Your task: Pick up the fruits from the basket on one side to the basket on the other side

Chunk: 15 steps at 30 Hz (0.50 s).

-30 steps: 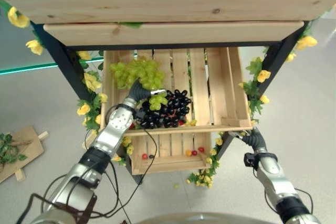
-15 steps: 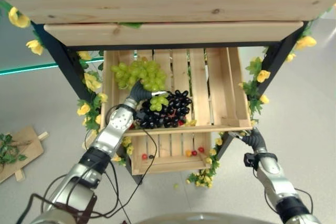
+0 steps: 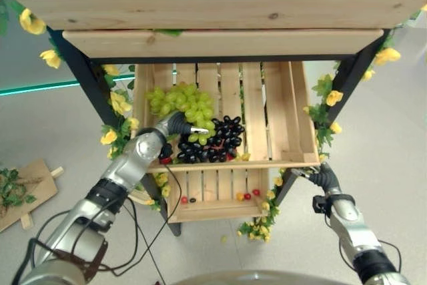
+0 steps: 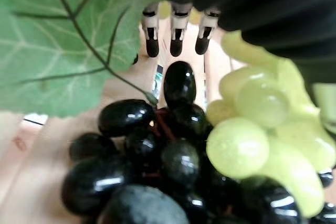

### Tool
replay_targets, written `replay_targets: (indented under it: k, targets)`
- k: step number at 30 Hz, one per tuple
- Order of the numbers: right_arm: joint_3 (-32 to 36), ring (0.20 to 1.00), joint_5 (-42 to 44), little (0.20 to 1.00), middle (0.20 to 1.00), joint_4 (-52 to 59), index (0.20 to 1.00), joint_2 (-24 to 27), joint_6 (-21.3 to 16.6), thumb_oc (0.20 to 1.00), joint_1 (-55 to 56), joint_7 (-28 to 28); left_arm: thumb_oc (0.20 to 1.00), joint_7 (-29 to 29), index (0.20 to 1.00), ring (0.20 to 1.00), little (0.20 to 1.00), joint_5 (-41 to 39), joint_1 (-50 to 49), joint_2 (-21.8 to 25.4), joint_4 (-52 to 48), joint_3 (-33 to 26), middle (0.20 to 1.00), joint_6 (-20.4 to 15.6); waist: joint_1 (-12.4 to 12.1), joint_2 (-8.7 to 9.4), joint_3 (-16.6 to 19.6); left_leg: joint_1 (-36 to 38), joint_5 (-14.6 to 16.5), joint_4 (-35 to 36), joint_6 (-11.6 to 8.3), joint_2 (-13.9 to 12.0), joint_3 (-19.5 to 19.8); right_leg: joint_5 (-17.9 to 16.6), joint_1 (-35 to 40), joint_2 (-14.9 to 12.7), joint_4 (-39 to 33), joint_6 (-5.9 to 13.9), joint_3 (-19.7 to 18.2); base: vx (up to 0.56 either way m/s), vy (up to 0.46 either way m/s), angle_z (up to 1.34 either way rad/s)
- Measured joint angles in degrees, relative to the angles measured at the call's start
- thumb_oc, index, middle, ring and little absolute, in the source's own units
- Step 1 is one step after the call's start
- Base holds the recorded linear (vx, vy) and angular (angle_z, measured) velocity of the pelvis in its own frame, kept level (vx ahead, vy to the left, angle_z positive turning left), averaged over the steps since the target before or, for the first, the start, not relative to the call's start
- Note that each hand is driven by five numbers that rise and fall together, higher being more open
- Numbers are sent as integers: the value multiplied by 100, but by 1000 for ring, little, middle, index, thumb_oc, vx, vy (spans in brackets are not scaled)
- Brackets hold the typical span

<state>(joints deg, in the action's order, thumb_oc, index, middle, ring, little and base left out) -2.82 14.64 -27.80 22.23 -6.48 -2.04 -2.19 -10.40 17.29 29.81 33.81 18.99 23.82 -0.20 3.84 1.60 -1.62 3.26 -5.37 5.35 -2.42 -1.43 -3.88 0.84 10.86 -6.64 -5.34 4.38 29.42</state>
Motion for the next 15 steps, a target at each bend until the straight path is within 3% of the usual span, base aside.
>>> replay_targets:
  k: [7, 15]
  targets:
    - [-8, 1000, -63, 1000, 1000, 0, 1000, 76, 14, 1000, 0, 125, 1000, -369, 1000, 1000, 1000, 821, 314, 325, -31, 370, 1000, -11, -5, -4, 1, -8, 1, -1, -2, -18, 13, 8, -1, 22, 5, -14, 13, 0, 0, 0]
    - [-5, 1000, -72, 1000, 1000, 0, 1000, 77, 18, 1000, 4, 216, 1000, -885, 1000, 1000, 1000, 781, 404, 1176, -559, 636, 1000, -22, 0, -1, -4, -7, 2, -3, -4, -26, 9, 12, -6, 28, 9, -20, 11, 0, 0, 0]
